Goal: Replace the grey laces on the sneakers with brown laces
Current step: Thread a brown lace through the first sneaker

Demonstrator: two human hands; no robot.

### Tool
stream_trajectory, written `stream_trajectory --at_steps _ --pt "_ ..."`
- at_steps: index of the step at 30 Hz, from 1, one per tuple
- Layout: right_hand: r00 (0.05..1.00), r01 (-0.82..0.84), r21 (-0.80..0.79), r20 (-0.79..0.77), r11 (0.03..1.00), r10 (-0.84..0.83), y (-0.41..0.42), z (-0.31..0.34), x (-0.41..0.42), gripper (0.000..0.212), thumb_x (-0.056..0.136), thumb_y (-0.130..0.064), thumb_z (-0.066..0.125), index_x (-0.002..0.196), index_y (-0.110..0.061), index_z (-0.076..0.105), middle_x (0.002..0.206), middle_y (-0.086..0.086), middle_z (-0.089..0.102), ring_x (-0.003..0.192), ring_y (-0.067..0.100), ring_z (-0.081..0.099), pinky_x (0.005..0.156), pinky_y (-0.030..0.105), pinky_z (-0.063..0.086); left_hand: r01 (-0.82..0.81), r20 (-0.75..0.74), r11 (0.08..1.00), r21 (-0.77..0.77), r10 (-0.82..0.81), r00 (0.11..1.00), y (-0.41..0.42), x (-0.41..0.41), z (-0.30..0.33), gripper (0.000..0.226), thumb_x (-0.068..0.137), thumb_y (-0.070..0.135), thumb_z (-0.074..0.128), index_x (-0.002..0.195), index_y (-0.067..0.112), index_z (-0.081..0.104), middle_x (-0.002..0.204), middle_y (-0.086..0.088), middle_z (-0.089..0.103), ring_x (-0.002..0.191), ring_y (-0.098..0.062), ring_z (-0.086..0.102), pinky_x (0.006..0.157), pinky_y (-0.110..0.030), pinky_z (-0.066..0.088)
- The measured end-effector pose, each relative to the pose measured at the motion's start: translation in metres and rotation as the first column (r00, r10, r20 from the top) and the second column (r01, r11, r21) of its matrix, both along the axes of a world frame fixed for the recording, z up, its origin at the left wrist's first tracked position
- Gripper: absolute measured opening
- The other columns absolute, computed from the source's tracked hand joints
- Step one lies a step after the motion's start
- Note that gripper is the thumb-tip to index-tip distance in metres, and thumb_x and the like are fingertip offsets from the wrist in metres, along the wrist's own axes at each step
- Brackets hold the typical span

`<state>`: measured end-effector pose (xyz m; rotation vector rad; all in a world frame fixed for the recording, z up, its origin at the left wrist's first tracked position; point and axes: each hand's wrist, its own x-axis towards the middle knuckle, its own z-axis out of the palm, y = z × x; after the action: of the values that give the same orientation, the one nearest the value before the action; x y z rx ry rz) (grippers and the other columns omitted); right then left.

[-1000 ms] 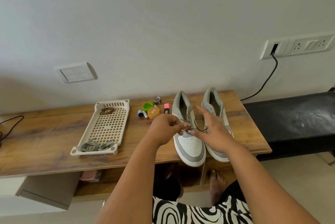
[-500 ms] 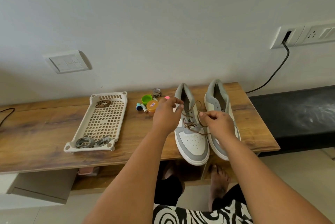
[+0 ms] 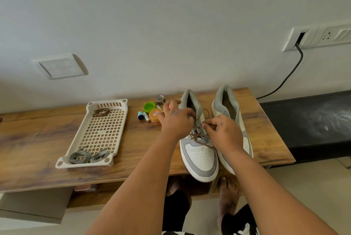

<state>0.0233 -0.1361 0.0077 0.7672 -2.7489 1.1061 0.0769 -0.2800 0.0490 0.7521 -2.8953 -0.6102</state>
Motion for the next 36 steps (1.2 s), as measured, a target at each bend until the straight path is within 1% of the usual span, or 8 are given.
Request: stream_trajectory --at_steps 6,11,14,18,22,30,33,36 --pt "0.999 0.053 -0.05 0.004 0.997 -0.053 -0.008 -0.01 -0.003 0.019 0.092 -0.032 0.066 0.103 -0.021 0.076 0.093 -0.006 0.06 0.082 0.008 0.048 0.058 0.022 0.032 0.037 0.11 0.995 0.097 -0.047 0.993 0.004 0.0 -0.007 0.026 0.095 0.03 0.046 0.11 0.037 0.065 0.155 -0.002 0.021 0.147 -0.031 0.003 0.116 -0.058 0.009" --pt "0.999 0.039 -0.077 -0.008 0.996 -0.039 -0.014 -0.014 -0.002 0.015 0.091 -0.027 0.067 0.098 -0.019 0.077 0.084 -0.009 0.051 0.078 0.012 0.05 0.058 0.022 0.033 -0.036 0.002 0.954 0.297 0.037 0.999 0.006 0.0 -0.011 0.032 0.096 0.024 0.042 0.109 0.034 0.069 0.147 0.005 0.031 0.136 -0.025 0.021 0.111 -0.048 0.02" --pt "1.0 0.023 -0.068 -0.014 0.997 -0.024 -0.015 -0.018 -0.003 0.015 0.091 -0.028 0.068 0.099 -0.019 0.077 0.09 -0.005 0.06 0.082 0.015 0.055 0.064 0.025 0.04 -0.07 -0.075 0.882 0.466 0.118 0.99 0.005 0.001 -0.01 0.032 0.097 0.02 0.042 0.105 0.027 0.072 0.14 0.005 0.037 0.13 -0.025 0.025 0.109 -0.044 0.027" --pt "0.999 -0.027 -0.052 -0.034 0.998 0.025 -0.016 -0.02 -0.002 0.015 0.091 -0.026 0.066 0.099 -0.02 0.078 0.086 -0.001 0.064 0.082 0.02 0.058 0.064 0.032 0.047 0.053 -0.029 0.976 0.209 -0.048 0.998 0.0 -0.002 -0.014 0.029 0.099 0.024 0.044 0.114 0.023 0.068 0.133 -0.002 0.036 0.118 -0.028 0.033 0.097 -0.037 0.036" --pt "0.998 -0.05 -0.06 -0.041 0.997 0.047 -0.016 -0.019 0.002 0.013 0.091 -0.02 0.066 0.097 -0.018 0.078 0.078 0.002 0.066 0.074 0.021 0.06 0.059 0.032 0.046 0.079 -0.01 0.981 0.179 -0.079 0.997 0.001 -0.005 -0.016 0.028 0.101 0.023 0.043 0.116 0.018 0.066 0.129 -0.006 0.035 0.116 -0.027 0.034 0.099 -0.033 0.034" --pt "0.986 -0.051 -0.135 0.148 0.99 0.071 -0.008 -0.005 0.002 0.016 0.088 -0.026 0.072 0.103 -0.023 0.078 0.086 -0.007 0.075 0.078 0.008 0.067 0.068 0.023 0.052 0.131 0.178 0.981 0.143 -0.156 0.972 -0.001 -0.007 -0.013 0.033 0.105 0.026 0.032 0.114 0.009 0.058 0.131 -0.012 0.031 0.103 -0.024 0.024 0.101 -0.036 0.025" --pt "0.964 -0.075 -0.122 0.245 0.99 0.103 -0.007 0.0 -0.002 0.017 0.088 -0.03 0.071 0.103 -0.023 0.075 0.086 -0.011 0.071 0.081 0.006 0.066 0.075 0.024 0.054 0.13 0.137 0.981 0.141 -0.15 0.979 0.0 -0.008 -0.016 0.029 0.105 0.027 0.032 0.115 0.009 0.054 0.132 -0.012 0.031 0.106 -0.024 0.025 0.1 -0.038 0.027" --pt "0.943 -0.105 -0.09 0.309 0.99 0.128 -0.005 0.002 -0.005 0.02 0.088 -0.032 0.071 0.105 -0.021 0.071 0.088 -0.011 0.07 0.085 0.006 0.066 0.079 0.025 0.054 0.103 -0.02 0.99 0.102 -0.101 0.995 0.002 -0.004 -0.02 0.028 0.105 0.025 0.034 0.117 0.009 0.054 0.13 -0.012 0.036 0.105 -0.025 0.034 0.093 -0.037 0.035"
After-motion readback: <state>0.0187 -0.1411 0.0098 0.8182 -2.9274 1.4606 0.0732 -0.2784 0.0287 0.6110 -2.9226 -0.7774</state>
